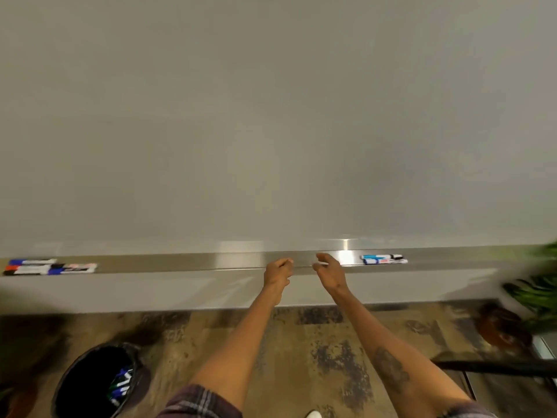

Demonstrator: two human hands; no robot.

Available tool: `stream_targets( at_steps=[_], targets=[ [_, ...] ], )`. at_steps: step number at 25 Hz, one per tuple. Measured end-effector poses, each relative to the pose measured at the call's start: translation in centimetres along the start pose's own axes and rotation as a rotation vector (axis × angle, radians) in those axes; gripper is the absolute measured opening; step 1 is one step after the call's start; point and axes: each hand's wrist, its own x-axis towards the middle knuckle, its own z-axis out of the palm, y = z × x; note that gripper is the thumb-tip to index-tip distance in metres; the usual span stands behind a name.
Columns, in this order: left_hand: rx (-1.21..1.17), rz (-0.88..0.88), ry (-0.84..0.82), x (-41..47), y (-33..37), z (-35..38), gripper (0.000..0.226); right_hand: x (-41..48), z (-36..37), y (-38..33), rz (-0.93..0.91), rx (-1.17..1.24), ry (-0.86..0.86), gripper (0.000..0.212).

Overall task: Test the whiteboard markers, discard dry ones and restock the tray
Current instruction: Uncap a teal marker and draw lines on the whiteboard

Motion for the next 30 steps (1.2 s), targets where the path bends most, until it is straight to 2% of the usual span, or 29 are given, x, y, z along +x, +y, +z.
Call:
stream_targets(
  at_steps=[6, 12, 18, 22, 24, 27, 30],
  targets=[
    [0.085, -0.006, -0.118, 1.4, -0.1, 9.8, 0.033, 2.3, -9.0, 6.0, 0.08, 0.039, 0.128, 0.044],
    [0.159, -0.041, -0.216, 3.2, -0.6, 16.5, 0.037, 4.8, -15.9, 11.0, 0.183, 0.072, 0.264, 0.05],
    [0.255, -0.005, -0.217, 4.7, -0.6, 20.1, 0.044, 7.7, -19.2, 14.5, 0.256, 0.044, 0.194, 0.066],
    [0.251, -0.042, -0.206, 6.2, -1.0, 21.6, 0.04, 9.4, -19.5, 15.8, 0.253, -0.03, 0.151, 0.07],
    [0.248, -0.053, -0.211, 6.6, -1.2, 22.4, 0.023, 10.0, -19.3, 16.2, 0.263, -0.056, 0.147, 0.068],
    [0.247, -0.068, -0.233, 6.8, -1.4, 23.5, 0.031, 10.7, -19.2, 16.9, 0.242, -0.055, 0.138, 0.058],
    [0.218, -0.087, -0.24, 6.7, -1.2, 24.1, 0.027, 10.6, -19.1, 17.0, 0.207, -0.064, 0.129, 0.056]
  ],
)
